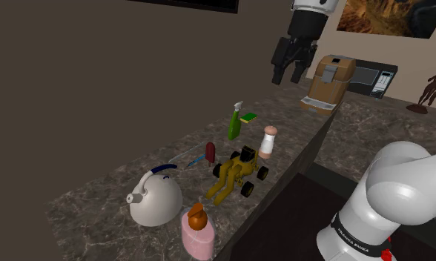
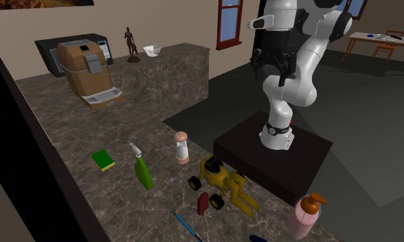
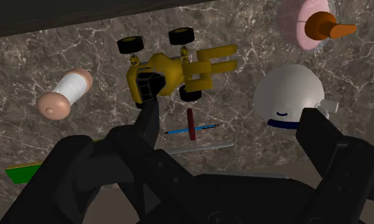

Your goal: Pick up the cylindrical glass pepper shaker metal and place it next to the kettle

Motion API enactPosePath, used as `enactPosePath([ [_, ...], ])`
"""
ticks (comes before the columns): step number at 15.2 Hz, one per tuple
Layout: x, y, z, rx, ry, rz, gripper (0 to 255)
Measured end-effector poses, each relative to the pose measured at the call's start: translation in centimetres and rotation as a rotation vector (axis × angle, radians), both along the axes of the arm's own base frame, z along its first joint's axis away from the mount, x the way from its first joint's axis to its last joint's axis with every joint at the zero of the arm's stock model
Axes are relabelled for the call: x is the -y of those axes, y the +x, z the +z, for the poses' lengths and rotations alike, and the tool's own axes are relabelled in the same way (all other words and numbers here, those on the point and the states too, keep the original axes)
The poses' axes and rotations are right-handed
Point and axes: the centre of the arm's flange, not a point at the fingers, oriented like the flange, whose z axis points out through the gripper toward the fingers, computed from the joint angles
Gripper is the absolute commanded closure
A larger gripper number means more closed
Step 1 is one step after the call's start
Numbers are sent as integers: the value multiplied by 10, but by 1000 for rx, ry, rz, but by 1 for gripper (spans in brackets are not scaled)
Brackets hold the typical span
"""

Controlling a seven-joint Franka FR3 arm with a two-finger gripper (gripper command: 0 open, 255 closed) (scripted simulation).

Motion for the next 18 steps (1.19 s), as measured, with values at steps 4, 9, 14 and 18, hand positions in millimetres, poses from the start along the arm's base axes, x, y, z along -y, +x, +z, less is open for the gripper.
enactPosePath([
  [4, 17, 15, -17, -9, -4, -7, 0],
  [9, 58, 43, -57, -30, -13, -25, 0],
  [14, 101, 69, -102, -52, -23, -41, 0],
  [18, 133, 89, -137, -68, -31, -54, 0],
])
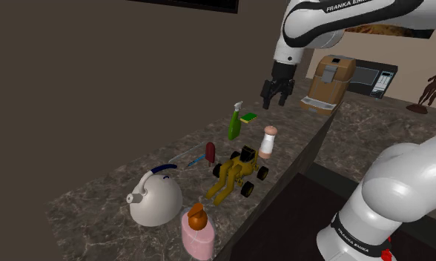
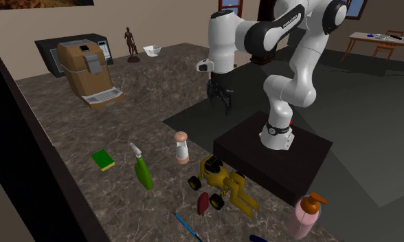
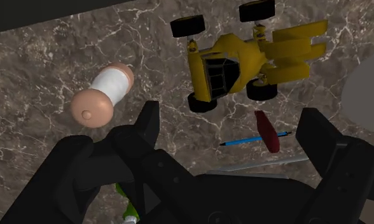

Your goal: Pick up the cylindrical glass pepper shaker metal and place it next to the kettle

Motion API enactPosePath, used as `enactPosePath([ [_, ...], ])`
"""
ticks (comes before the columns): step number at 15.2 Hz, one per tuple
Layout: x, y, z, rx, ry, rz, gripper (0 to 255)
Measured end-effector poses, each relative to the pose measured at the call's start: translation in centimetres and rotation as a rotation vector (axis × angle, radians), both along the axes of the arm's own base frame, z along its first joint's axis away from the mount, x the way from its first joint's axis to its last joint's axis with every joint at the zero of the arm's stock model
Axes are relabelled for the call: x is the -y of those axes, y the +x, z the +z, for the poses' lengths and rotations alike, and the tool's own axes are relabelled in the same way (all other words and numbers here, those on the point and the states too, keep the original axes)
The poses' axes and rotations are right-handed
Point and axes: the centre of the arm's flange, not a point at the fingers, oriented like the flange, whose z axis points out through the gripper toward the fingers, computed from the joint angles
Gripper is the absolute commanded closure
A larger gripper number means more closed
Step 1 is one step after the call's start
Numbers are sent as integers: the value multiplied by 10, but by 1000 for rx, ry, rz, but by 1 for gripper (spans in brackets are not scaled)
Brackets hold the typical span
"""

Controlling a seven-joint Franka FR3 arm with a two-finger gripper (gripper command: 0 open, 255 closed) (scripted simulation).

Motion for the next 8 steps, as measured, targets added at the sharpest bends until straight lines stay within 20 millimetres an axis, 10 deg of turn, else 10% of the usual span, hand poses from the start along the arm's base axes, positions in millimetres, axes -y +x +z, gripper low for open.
enactPosePath([
  [8, 72, 44, -65, -34, -16, -28, 0],
])
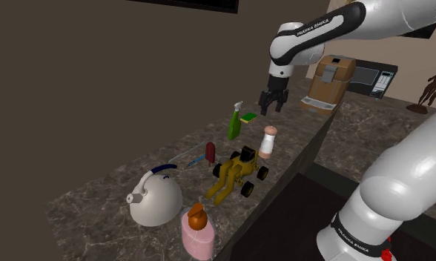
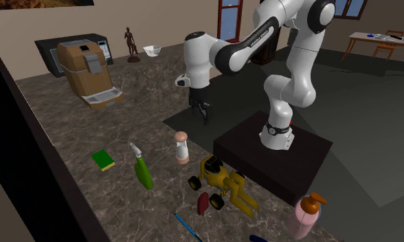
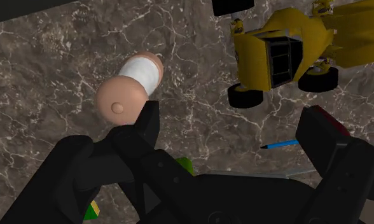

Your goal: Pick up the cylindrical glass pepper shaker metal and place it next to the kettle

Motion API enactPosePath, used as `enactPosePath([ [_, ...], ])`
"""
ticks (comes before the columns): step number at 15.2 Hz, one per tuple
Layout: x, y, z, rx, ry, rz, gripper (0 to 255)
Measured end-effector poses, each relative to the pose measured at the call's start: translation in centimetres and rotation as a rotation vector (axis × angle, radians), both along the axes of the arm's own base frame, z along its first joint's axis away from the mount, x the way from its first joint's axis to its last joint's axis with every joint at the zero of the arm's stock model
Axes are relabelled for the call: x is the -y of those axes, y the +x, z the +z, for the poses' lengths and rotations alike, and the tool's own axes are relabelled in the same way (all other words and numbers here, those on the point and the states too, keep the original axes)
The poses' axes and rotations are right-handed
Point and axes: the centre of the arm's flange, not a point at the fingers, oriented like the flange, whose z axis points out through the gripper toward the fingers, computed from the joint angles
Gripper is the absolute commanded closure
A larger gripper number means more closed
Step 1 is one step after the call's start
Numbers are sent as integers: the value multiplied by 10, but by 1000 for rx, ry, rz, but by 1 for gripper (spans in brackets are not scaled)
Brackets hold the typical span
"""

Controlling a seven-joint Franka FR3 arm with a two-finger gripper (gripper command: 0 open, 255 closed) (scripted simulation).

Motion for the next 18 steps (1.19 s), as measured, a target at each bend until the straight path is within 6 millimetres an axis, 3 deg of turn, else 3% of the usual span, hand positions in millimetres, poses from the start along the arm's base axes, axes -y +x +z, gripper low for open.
enactPosePath([
  [12, 112, 50, -100, -50, -25, -41, 0],
  [18, 121, 53, -133, -56, -27, -44, 0],
])
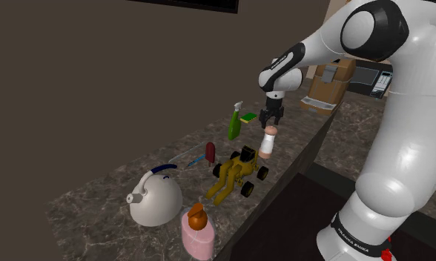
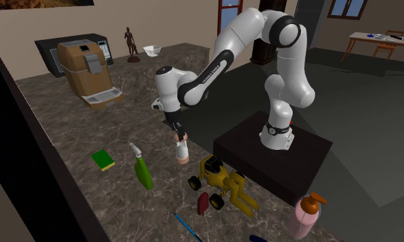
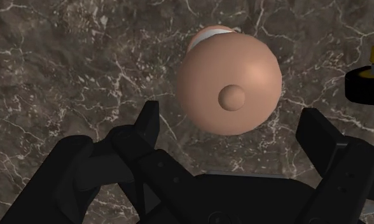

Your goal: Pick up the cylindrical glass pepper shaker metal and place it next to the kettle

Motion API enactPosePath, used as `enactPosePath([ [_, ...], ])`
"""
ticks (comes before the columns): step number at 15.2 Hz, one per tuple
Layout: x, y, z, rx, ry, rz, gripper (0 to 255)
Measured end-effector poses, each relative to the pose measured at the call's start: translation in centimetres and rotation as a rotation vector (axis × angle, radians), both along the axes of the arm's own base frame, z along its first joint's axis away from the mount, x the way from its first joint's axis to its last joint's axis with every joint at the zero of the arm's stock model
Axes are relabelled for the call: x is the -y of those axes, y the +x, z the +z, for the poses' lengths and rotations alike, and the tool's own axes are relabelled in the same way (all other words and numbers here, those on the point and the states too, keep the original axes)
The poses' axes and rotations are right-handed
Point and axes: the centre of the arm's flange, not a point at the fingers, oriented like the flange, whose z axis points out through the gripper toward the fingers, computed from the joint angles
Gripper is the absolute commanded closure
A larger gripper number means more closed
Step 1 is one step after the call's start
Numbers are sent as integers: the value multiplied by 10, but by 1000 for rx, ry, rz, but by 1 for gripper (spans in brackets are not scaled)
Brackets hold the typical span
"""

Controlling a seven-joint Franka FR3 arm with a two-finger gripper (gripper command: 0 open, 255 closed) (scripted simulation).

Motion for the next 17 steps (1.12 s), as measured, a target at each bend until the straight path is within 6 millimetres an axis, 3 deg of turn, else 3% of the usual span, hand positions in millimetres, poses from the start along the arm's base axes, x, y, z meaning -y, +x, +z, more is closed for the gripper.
enactPosePath([
  [3, -1, -2, -16, 0, 0, 0, 0],
  [9, -1, -2, -19, 0, 0, 0, 0],
  [10, -1, -2, -19, 0, 0, 0, 255],
  [17, -1, -2, -19, 1, -1, 0, 255],
])
